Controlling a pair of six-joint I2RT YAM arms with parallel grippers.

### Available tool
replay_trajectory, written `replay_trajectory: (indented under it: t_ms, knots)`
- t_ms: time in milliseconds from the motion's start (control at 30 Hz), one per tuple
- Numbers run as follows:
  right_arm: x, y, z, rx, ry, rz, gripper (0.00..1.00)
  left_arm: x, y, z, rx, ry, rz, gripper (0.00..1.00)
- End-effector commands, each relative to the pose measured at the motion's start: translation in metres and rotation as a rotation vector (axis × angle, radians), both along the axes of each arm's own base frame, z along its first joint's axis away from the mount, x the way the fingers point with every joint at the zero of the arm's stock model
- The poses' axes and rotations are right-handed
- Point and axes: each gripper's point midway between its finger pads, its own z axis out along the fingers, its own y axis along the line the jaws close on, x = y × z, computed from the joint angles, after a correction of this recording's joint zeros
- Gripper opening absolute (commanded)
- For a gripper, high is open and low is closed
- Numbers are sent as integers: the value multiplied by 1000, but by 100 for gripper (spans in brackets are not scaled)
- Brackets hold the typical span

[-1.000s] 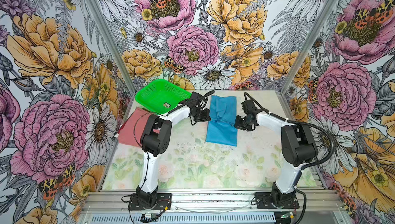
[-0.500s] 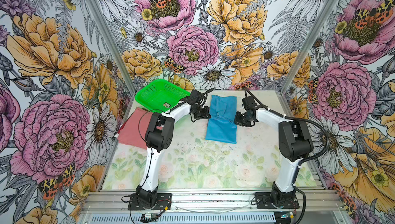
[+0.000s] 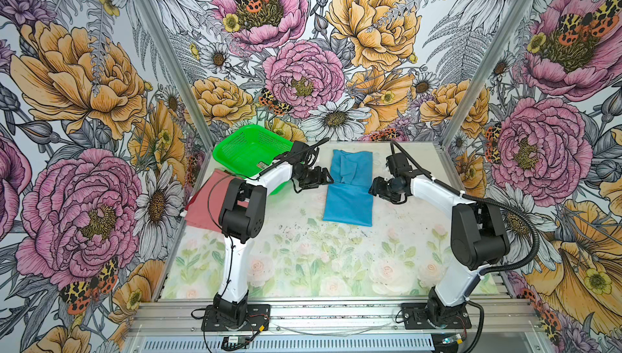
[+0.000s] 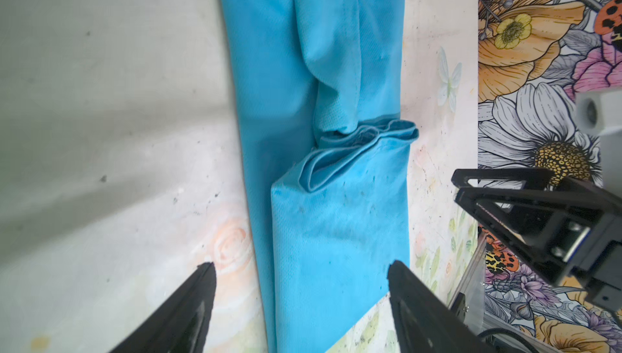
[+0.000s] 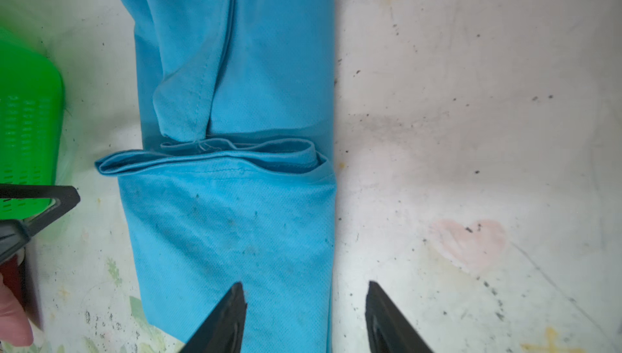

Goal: Fold and stack the t-shirts

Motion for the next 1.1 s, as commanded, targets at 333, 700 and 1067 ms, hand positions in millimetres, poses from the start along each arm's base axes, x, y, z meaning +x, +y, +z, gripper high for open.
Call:
replay_trajectory:
  t_ms: [333, 700, 1067]
  knots:
    - [-73, 24, -19, -34, 1, 96, 61, -90, 7, -29, -7, 41, -40, 62]
    - [-97, 28, -43, -7, 28, 88, 57, -109, -1, -59, 18, 84, -62, 48]
    - [-96, 30, -64, -11, 56, 71, 32, -116, -1, -72, 48, 97, -59, 27]
